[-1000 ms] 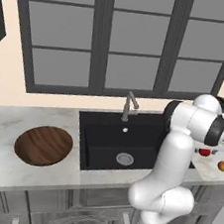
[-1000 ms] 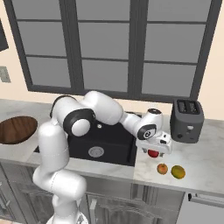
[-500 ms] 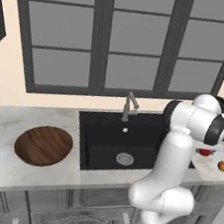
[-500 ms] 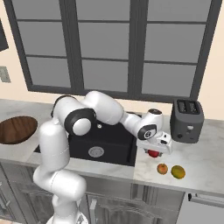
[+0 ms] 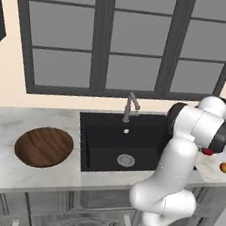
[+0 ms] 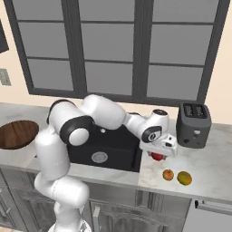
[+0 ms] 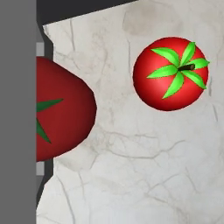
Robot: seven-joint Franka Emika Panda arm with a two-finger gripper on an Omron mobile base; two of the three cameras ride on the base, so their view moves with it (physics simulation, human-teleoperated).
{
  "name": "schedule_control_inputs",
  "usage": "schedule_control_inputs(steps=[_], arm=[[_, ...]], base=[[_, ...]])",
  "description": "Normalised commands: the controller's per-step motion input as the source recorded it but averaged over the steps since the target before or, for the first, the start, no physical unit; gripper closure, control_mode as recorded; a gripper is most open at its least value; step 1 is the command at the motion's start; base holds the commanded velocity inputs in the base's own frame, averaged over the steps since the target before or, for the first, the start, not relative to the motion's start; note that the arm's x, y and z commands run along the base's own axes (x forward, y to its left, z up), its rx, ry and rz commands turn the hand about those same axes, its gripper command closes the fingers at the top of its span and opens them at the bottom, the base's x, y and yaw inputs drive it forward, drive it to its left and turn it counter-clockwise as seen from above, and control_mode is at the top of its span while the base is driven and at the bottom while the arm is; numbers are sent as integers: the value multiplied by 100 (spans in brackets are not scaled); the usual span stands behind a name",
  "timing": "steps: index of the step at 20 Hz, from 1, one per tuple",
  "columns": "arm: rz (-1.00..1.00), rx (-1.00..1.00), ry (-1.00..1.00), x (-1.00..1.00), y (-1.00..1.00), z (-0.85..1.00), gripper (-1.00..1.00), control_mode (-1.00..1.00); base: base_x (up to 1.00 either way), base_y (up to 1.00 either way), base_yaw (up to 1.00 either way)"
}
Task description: There is a mixed pile of frozen fruits and vegetables on the counter. Locate all the frozen vegetables and place the items in a bowl on the counter. Take all the frozen fruits and defrost them in a running sink.
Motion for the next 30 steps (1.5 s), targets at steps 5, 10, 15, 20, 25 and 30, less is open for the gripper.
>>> schedule_control_inputs(steps=[5,10,15,20,25,30], arm=[[0,0,-6,-11,38,39,100,-100],[0,-1,-5,-12,50,26,100,-100],[0,-1,0,-5,56,17,100,-100],[0,-1,0,-9,57,16,100,-100],[0,-1,0,-8,56,17,100,-100],[2,0,0,-7,53,16,100,-100]], base=[[0,0,0],[0,0,0],[0,0,0],[0,0,0],[0,0,0],[0,0,0]])
